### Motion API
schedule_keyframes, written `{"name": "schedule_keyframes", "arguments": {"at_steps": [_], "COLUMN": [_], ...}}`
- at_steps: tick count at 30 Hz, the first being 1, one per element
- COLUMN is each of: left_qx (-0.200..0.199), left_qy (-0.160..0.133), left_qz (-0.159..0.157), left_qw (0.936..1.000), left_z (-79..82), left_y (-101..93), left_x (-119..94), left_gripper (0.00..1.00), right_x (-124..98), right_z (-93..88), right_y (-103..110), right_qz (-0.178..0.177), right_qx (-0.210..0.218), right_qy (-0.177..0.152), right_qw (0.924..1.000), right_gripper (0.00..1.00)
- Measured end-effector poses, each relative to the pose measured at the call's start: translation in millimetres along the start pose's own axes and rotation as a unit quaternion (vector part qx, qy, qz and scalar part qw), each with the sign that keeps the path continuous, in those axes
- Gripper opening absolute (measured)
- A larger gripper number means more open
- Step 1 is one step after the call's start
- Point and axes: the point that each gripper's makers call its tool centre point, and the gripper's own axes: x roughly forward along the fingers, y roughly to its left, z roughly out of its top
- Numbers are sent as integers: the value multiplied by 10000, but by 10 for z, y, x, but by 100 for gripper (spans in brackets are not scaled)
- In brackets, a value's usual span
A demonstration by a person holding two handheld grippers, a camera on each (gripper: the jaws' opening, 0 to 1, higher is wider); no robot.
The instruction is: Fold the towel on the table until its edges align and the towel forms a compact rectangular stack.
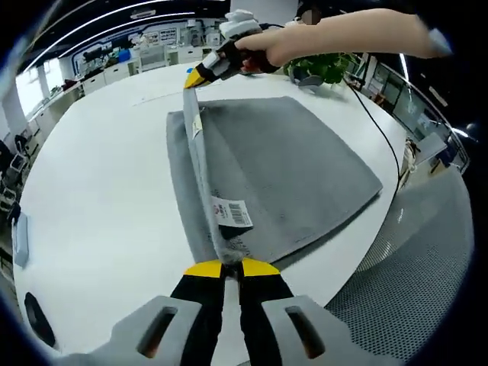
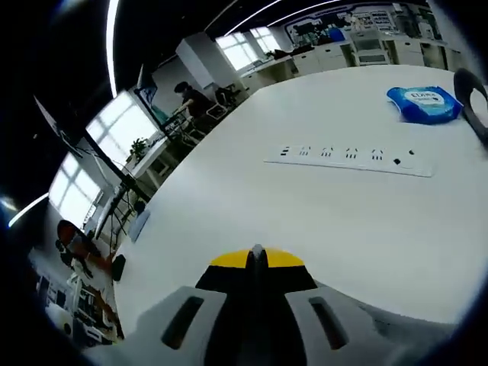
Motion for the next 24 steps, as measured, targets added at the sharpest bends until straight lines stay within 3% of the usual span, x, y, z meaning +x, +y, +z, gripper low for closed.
{"name": "schedule_keyframes", "arguments": {"at_steps": [2,7,12,15,20,24], "left_qx": [-221,-349,-99,-189,71,380], "left_qy": [-38,-57,-125,-227,-477,-468], "left_qz": [-25,125,437,416,123,-391], "left_qw": [9997,9993,9989,9987,9988,9974], "left_z": [-4,-22,4,57,290,506], "left_y": [14,83,184,168,-53,-409], "left_x": [12,20,-33,-79,-125,-77], "left_gripper": [6,9,21,22,22,10], "right_x": [52,111,33,-123,-439,-706], "right_z": [-15,-12,-37,-118,-171,-174], "right_y": [7,32,-48,-178,-425,-576], "right_qz": [8,145,154,6,-226,-321], "right_qx": [-14,-142,-218,-426,-750,-843], "right_qy": [9,-66,-109,-19,22,19], "right_qw": [10000,9998,9996,9991,9969,9959], "right_gripper": [3,6,14,11,1,0]}}
